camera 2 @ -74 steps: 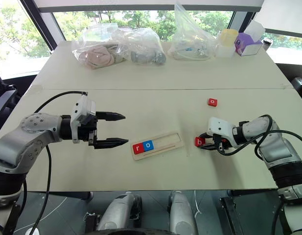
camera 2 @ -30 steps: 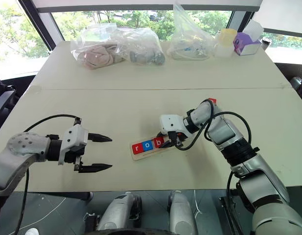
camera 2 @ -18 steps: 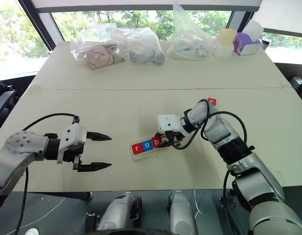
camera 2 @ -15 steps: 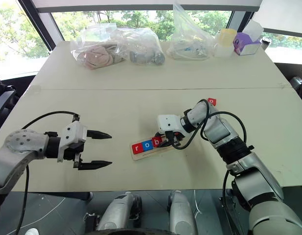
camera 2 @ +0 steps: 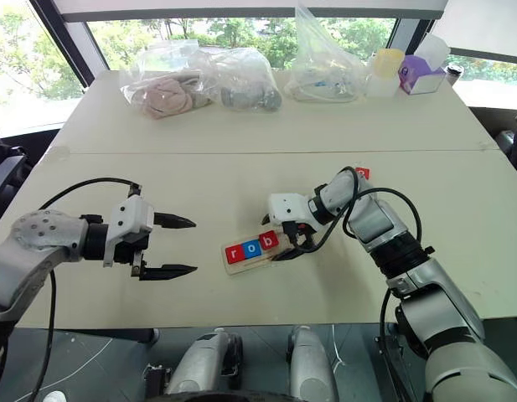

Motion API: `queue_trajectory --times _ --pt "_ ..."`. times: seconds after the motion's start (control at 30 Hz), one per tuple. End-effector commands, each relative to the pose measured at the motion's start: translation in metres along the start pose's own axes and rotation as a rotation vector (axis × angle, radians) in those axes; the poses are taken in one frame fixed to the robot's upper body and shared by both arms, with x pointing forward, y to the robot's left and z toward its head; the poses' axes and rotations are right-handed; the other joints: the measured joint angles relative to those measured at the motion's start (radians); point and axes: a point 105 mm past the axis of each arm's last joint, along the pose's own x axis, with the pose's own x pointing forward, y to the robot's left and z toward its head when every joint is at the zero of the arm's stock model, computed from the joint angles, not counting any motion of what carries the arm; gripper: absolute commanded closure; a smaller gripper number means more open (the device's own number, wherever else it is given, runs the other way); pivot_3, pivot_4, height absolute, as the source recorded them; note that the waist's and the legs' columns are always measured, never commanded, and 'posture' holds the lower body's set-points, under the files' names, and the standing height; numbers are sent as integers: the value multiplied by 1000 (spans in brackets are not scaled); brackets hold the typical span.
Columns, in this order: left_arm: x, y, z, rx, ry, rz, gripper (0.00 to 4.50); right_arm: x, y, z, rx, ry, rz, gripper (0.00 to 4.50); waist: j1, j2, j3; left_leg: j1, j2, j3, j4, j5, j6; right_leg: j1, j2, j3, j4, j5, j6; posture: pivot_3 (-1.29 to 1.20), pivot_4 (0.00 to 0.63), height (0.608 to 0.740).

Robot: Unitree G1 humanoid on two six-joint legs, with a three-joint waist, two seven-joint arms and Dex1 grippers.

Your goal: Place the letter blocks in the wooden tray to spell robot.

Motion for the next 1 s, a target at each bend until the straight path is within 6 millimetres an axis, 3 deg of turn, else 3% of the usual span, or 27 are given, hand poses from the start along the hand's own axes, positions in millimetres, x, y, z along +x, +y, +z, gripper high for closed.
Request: queue_trajectory --times 0.03,0.17,0.47,1.0 --pt "3 -3 13 32 -26 -16 0 -18 -28 25 -23 -95 -165 81 -1 0 0 0 0 0 0 0 0 0 0 0 0 0 0 0 150 740" --pt "5 -3 16 31 -29 -21 0 -18 -37 15 -31 -72 -247 81 3 0 0 0 0 -1 0 0 0 0 0 0 0 0 0 0 150 740" --pt "1 2 27 34 -40 -18 0 -7 -29 -10 -62 -35 -296 81 -1 0 0 0 0 0 0 1 -1 1 1 0 0 0 0 0 150 740" --pt "4 1 32 34 -53 -22 0 -2 -24 -20 -80 -13 -270 81 0 0 0 1 0 -1 0 1 -1 1 1 0 1 0 0 0 150 740"
